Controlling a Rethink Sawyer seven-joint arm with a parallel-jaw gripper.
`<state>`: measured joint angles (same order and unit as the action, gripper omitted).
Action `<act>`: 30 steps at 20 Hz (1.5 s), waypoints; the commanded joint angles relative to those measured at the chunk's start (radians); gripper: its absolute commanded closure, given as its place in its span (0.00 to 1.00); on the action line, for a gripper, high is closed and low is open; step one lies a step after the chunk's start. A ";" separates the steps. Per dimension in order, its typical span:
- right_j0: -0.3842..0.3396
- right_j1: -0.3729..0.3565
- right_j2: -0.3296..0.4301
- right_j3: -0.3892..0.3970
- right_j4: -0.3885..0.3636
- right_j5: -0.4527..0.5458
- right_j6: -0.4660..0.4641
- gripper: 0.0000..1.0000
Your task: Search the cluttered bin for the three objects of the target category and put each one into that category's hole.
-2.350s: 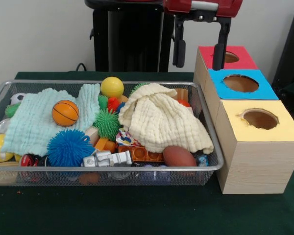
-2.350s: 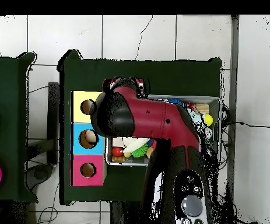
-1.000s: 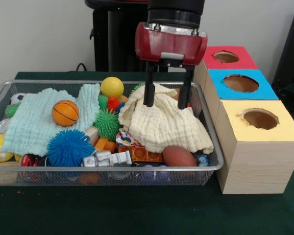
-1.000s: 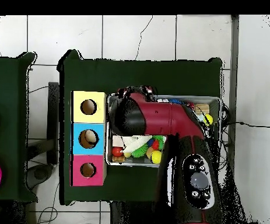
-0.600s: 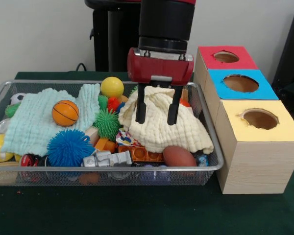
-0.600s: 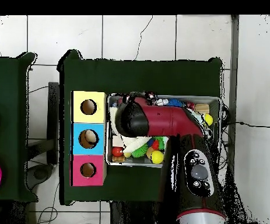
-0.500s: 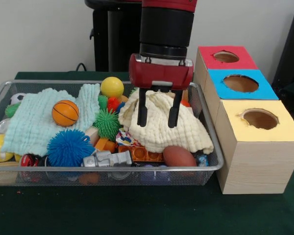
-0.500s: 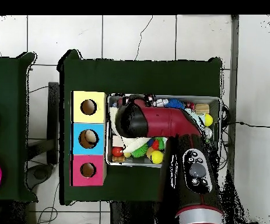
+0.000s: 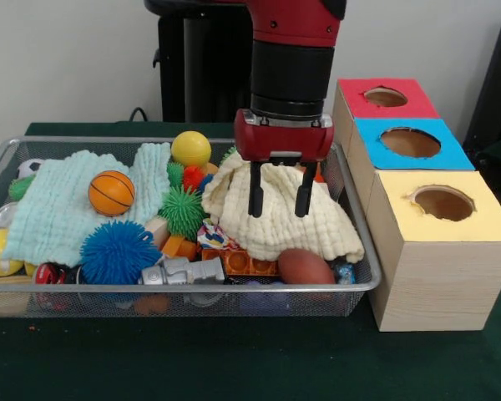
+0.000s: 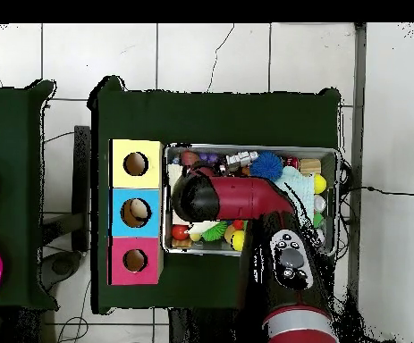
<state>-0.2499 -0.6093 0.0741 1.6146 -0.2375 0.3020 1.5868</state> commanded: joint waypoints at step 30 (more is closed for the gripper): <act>0.094 0.282 -0.060 0.045 0.024 -0.269 0.179 1.00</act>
<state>-0.1847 -0.4539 0.0497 1.6795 -0.2254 0.0674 1.5870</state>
